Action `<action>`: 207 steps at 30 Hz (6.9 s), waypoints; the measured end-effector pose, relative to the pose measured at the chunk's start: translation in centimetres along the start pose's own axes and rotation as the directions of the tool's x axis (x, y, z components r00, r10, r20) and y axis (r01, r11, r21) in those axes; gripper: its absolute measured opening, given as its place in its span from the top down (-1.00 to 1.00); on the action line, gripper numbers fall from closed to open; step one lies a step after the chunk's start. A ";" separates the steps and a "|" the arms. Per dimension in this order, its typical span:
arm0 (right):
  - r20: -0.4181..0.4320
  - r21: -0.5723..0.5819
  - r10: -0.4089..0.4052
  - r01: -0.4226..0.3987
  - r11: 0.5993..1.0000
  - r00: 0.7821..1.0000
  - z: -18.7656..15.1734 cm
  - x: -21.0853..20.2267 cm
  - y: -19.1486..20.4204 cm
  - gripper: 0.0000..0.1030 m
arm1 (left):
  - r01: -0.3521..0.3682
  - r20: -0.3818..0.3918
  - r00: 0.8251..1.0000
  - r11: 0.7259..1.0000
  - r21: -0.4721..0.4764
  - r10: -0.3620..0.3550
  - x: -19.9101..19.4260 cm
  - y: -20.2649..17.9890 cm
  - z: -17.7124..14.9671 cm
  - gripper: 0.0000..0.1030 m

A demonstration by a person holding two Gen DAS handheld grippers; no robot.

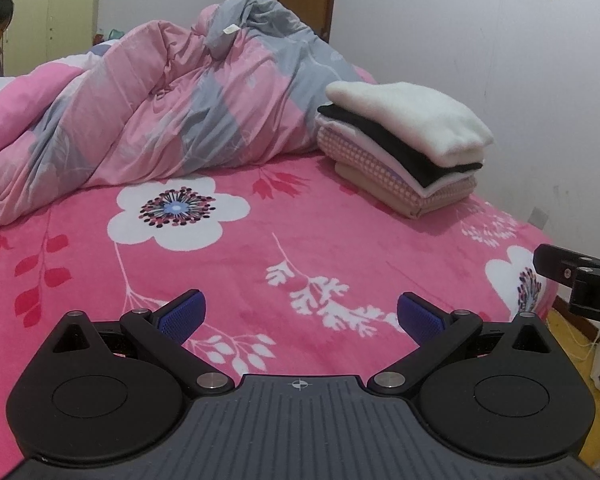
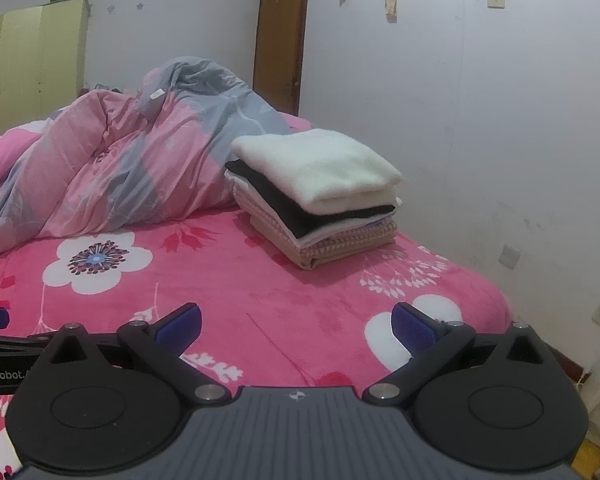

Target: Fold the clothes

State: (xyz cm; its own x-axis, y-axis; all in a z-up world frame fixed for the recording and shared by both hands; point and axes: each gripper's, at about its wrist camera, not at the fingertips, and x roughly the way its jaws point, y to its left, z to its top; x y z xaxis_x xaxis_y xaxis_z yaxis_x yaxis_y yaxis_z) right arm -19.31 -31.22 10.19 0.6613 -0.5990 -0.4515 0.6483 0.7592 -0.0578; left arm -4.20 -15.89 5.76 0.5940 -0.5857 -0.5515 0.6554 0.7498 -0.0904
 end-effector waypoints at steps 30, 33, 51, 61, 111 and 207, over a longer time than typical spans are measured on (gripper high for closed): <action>-0.017 0.004 -0.014 0.014 1.000 1.000 -0.2 0.6 -0.2 -1.00 | 0.001 -0.005 1.000 1.000 0.005 -0.001 0.4 -0.1 -0.2 -1.00; -0.015 0.004 -0.015 0.015 1.000 1.000 -0.2 0.6 0.0 -1.00 | 0.001 -0.004 1.000 1.000 0.006 -0.001 0.4 -0.2 -0.1 -1.00; -0.020 0.045 -0.084 0.085 0.995 0.996 -0.1 0.5 -0.5 -1.00 | -0.013 0.008 1.000 0.999 0.036 0.012 0.5 -1.5 0.6 -1.00; -0.007 0.055 -0.085 0.085 0.995 0.996 0.1 0.4 -0.2 -1.00 | -0.038 0.017 0.999 0.998 0.051 0.037 0.6 -2.0 0.9 -1.00; -0.017 0.032 -0.071 0.072 0.997 0.997 -0.5 0.8 0.8 -1.00 | -0.041 0.009 0.999 0.998 0.051 0.040 0.7 -1.9 0.6 -1.00; -0.032 0.039 -0.065 0.067 0.997 0.997 -0.9 1.1 1.1 -1.00 | -0.045 0.000 0.999 0.997 0.055 0.045 0.8 -2.0 0.5 -1.00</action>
State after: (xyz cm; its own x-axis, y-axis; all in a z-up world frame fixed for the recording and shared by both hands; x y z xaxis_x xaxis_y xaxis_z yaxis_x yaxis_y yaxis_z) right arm -18.23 -30.79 8.82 0.6052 -0.6390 -0.4747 0.7052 0.7070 -0.0526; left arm -4.85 -18.02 5.96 0.6231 -0.5513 -0.5548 0.6528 0.7573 -0.0194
